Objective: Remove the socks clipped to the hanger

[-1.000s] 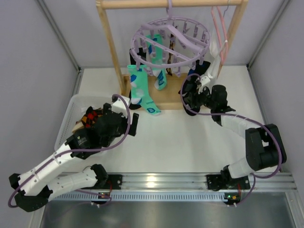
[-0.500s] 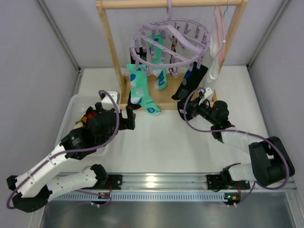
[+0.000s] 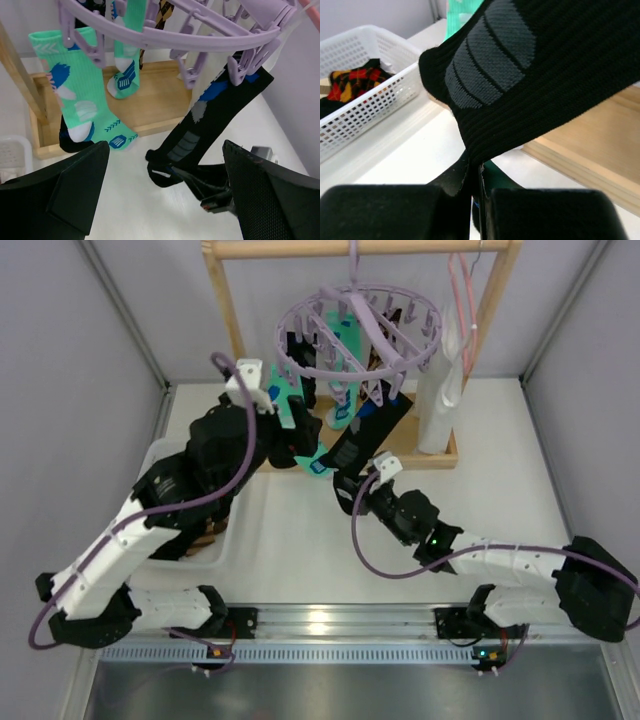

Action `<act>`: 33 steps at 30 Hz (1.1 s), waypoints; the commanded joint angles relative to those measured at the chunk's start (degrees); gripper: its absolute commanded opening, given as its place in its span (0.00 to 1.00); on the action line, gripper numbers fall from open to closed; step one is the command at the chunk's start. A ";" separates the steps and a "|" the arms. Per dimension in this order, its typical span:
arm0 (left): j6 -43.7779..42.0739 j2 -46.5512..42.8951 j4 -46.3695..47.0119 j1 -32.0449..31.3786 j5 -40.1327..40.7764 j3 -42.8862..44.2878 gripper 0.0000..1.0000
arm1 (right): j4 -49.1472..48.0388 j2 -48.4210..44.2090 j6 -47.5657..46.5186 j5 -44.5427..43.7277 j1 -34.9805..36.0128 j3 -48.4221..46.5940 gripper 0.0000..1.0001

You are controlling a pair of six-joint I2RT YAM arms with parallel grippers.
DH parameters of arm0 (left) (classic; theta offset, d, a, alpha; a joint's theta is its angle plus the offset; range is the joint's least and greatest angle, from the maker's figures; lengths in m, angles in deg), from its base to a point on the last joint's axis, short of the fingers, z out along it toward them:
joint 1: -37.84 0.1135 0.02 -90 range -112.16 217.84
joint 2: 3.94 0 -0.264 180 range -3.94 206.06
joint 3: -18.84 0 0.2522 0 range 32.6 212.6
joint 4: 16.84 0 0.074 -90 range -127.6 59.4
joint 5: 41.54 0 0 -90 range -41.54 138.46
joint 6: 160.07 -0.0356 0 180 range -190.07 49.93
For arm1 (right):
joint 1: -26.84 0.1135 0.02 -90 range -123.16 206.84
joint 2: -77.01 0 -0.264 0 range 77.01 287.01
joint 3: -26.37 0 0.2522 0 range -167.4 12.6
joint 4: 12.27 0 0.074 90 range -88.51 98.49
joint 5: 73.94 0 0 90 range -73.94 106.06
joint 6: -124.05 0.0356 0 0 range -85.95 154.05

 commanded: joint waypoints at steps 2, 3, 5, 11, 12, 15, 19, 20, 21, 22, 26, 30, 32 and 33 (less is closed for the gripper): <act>-5.61 8.94 0.88 -1.96 4.39 8.85 0.98 | 2.94 6.55 -6.42 -18.92 8.94 -8.04 0.00; -6.49 9.92 0.88 -3.71 6.15 10.26 0.98 | 2.95 7.87 -6.95 -19.82 10.00 -9.10 0.00; -9.91 11.95 0.79 -5.66 11.51 14.48 0.98 | 3.21 11.21 -8.01 -20.35 11.94 -12.17 0.00; -19.92 20.29 0.79 -13.39 26.18 24.94 0.98 | 5.50 20.26 -13.28 -23.25 16.24 -23.16 0.00; -20.55 21.26 0.79 -13.65 26.73 25.82 0.98 | 5.84 21.14 -13.63 -22.99 16.60 -25.08 0.00; -22.40 24.25 0.88 -13.66 29.62 28.20 0.98 | 6.55 24.05 -14.95 -23.34 17.30 -28.43 0.00; -23.02 28.20 0.79 -12.17 30.43 29.87 0.98 | 7.34 27.21 -17.32 -24.75 18.18 -31.51 0.00; -23.02 28.91 0.88 -10.94 30.25 30.31 0.98 | 7.51 27.74 -17.59 -25.18 18.36 -32.04 0.00; -23.10 29.70 0.96 -10.41 30.16 30.66 0.98 | 7.78 28.44 -17.94 -25.28 18.53 -33.00 0.00; -23.45 30.49 0.88 -9.97 30.16 31.54 0.98 | 7.95 28.79 -18.21 -25.19 18.54 -33.36 0.00; -24.07 34.61 0.88 -8.82 31.48 33.48 0.97 | 9.53 30.03 -18.82 -24.66 18.71 -34.77 0.00; -25.83 36.73 0.96 -8.82 33.58 35.23 0.92 | 9.71 30.82 -19.26 -23.79 18.62 -35.30 0.00; -26.62 37.61 0.88 -8.73 35.60 35.76 0.89 | 9.71 30.82 -19.26 -23.26 18.62 -35.21 0.00; -26.80 38.14 0.88 -8.73 35.96 35.94 0.87 | 9.80 30.73 -19.18 -23.08 18.80 -35.30 0.00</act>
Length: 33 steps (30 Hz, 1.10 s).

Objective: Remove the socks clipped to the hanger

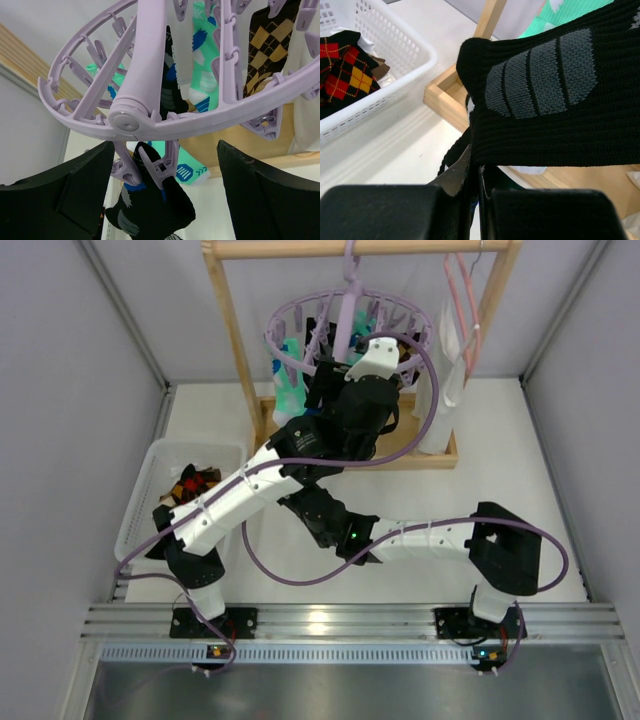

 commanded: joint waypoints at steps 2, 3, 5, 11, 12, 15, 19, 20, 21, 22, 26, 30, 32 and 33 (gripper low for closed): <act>-1.97 0.29 1.66 0.01 4.46 3.04 0.83 | 0.01 0.37 -0.92 1.20 1.47 -2.62 0.00; -1.88 0.37 1.58 0.01 4.73 2.78 0.81 | 0.01 0.29 -1.01 1.29 1.47 -2.54 0.00; -1.62 0.38 1.66 0.10 5.17 2.61 0.77 | 0.01 0.37 -1.10 1.64 1.55 -2.36 0.00; -0.65 0.55 1.66 0.18 5.53 1.81 0.64 | -0.34 0.28 -1.54 2.08 1.73 -1.83 0.00; -0.56 0.73 1.58 0.18 5.52 1.99 0.63 | -0.26 0.46 -1.63 2.08 1.73 -1.83 0.00; -0.65 1.60 1.66 0.27 5.61 2.43 0.61 | -0.26 0.28 -1.63 2.35 1.82 -1.83 0.00; -0.39 2.31 1.58 1.32 5.09 2.34 0.60 | -0.43 -0.24 -1.72 2.79 1.90 -1.31 0.00; -0.21 2.22 1.66 1.68 4.91 1.91 0.59 | -0.52 -0.68 -1.89 2.87 1.99 -1.13 0.00; -0.21 2.05 1.66 2.03 4.39 1.55 0.58 | -0.61 -0.77 -1.89 2.96 2.08 -0.95 0.00; -0.12 1.96 1.66 2.73 4.12 1.29 0.56 | -0.69 -1.03 -1.89 3.14 2.08 -0.69 0.00; 1.45 1.78 1.75 3.96 3.06 0.93 0.51 | -1.22 -1.65 -2.16 3.23 2.17 0.36 0.00; 1.72 2.40 1.84 5.01 1.40 1.02 0.38 | -1.48 -1.65 -2.16 3.49 2.34 0.72 0.00; 2.16 2.48 1.84 5.37 0.60 1.02 0.31 | -1.31 -1.65 -2.07 3.32 2.35 0.81 0.00; 2.25 2.57 1.84 5.63 0.43 1.02 0.24 | -1.22 -1.65 -1.98 3.23 2.43 0.89 0.00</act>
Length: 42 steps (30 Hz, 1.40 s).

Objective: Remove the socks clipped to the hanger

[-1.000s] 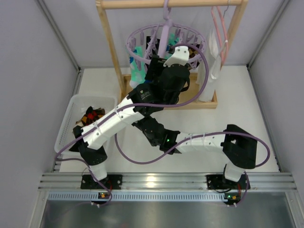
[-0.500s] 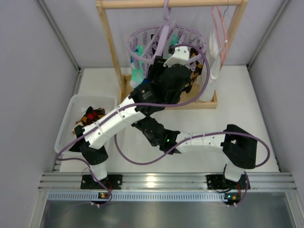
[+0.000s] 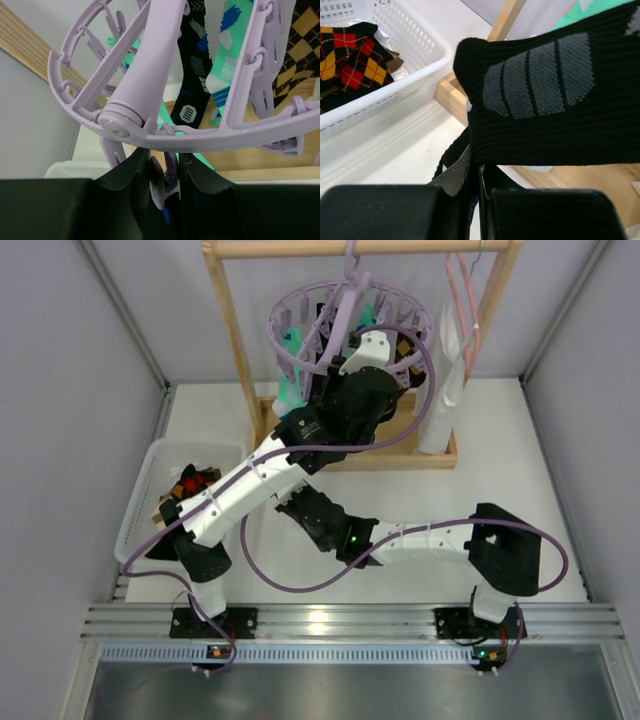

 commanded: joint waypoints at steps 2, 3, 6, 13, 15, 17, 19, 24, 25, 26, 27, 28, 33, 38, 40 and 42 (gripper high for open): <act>0.94 -0.09 3.11 1.63 -1.80 0.17 0.23 | -1.81 -1.89 0.05 0.58 1.54 1.29 0.00; 0.94 -0.09 3.11 1.72 -1.89 0.17 0.20 | -2.16 -2.07 0.23 0.41 1.54 1.81 0.00; 1.20 -0.09 3.11 1.98 -2.24 0.17 0.13 | -3.48 -3.38 1.28 -0.12 1.62 4.36 0.00; 2.96 -1.67 3.02 1.99 -7.50 -2.37 0.16 | -6.11 -9.87 7.25 -1.44 1.63 15.85 0.00; 4.54 -3.87 3.02 1.99 -10.59 -4.13 0.44 | -6.38 -11.29 9.28 -1.62 1.54 18.52 0.00; 5.16 -5.27 3.11 1.81 -13.84 -6.68 0.52 | -5.51 -13.48 10.69 -2.40 1.36 21.50 0.00; 5.34 -7.21 3.11 1.55 -14.98 -8.78 0.70 | -4.72 -16.11 12.18 -1.09 0.66 23.69 0.00; 6.04 -13.79 3.02 1.11 -14.29 -15.20 0.98 | -2.43 -20.34 14.03 6.00 -0.48 25.99 0.00; 6.56 -17.72 2.93 1.02 -13.76 -18.52 0.98 | -2.43 -21.04 14.46 7.60 -0.92 26.34 0.00; 8.05 -19.76 2.93 0.93 -13.58 -20.38 0.98 | -2.52 -21.40 14.56 9.09 -1.27 26.43 0.00; 8.76 -22.13 2.93 0.84 -13.76 -22.31 0.98 | -2.52 -21.58 14.56 12.41 -1.54 26.17 0.00; 9.89 -26.42 2.93 0.76 -13.32 -26.07 0.98 | -2.60 -21.84 14.56 14.27 -2.24 25.99 0.00; 12.37 -40.59 2.58 0.76 -8.06 -37.42 0.98 | -3.57 -22.28 13.50 24.90 -3.82 22.75 0.00; 13.25 -53.15 -0.76 0.84 -0.50 -41.75 0.98 | -1.64 -18.42 12.45 33.87 -5.49 12.41 0.00; 12.55 -56.50 -0.85 0.84 0.21 -44.12 0.98 | -0.33 -14.75 11.49 36.43 -5.49 7.91 0.00; 12.37 -60.99 -0.67 0.84 1.70 -46.22 0.98 | 1.43 -11.58 10.78 40.65 -5.49 0.79 0.00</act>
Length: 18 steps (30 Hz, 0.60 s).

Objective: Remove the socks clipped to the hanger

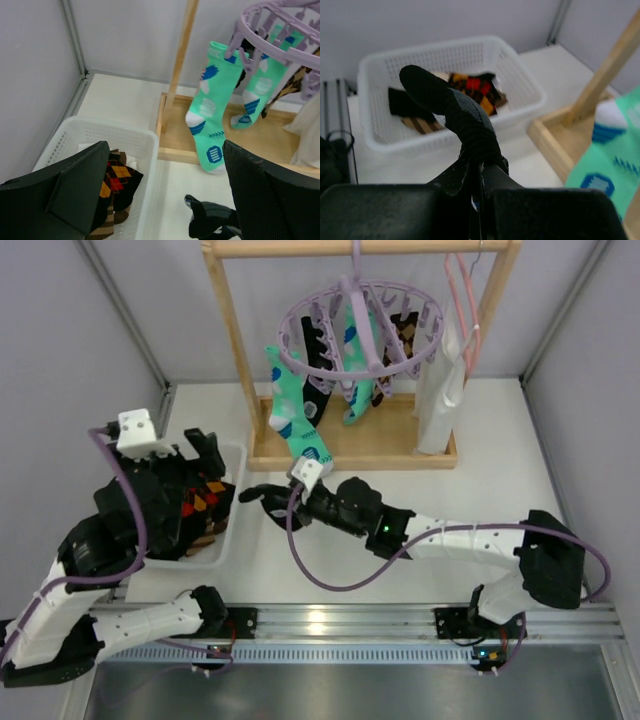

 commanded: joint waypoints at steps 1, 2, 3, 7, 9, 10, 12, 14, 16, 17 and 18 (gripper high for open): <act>-0.02 -4.26 -0.85 -0.03 4.55 -3.24 0.98 | 0.73 7.13 -2.25 10.01 -0.53 -12.12 0.00; -0.20 -5.05 -0.85 -0.03 4.81 -3.68 0.98 | 2.57 9.26 -2.69 11.76 -0.53 -17.98 0.00; -0.20 -6.28 -0.85 0.06 5.43 -4.38 0.98 | 3.72 11.54 -3.30 12.65 -0.62 -21.08 0.00; 0.23 -8.22 -0.58 0.06 8.50 -5.88 0.98 | 6.97 26.04 -4.63 16.61 -0.62 -37.25 0.00; 1.02 -9.53 -0.49 -0.03 9.73 -6.76 0.98 | 13.62 35.06 -6.11 17.49 -0.80 -50.24 0.00; 1.46 -11.02 -0.58 0.06 10.09 -7.02 0.98 | 15.66 38.08 -6.21 17.75 -1.06 -54.55 0.00; 1.73 -12.35 -0.58 0.06 10.70 -7.72 0.98 | 18.48 46.05 -4.38 19.94 -2.37 -65.11 0.00; 1.56 -13.93 -0.58 0.06 11.58 -8.17 0.98 | 19.63 51.09 -2.61 21.18 -3.34 -71.52 0.10; 1.20 -14.55 -0.58 0.06 11.93 -8.52 0.98 | 18.86 51.29 -2.17 20.92 -4.22 -71.48 0.49; 1.12 -14.81 -0.58 0.06 12.20 -8.61 0.98 | 17.54 50.51 -1.73 20.05 -4.31 -68.17 0.53; 1.12 -14.99 -0.58 -0.03 12.29 -8.96 0.98 | 15.88 47.80 -0.59 19.95 -4.49 -65.70 0.55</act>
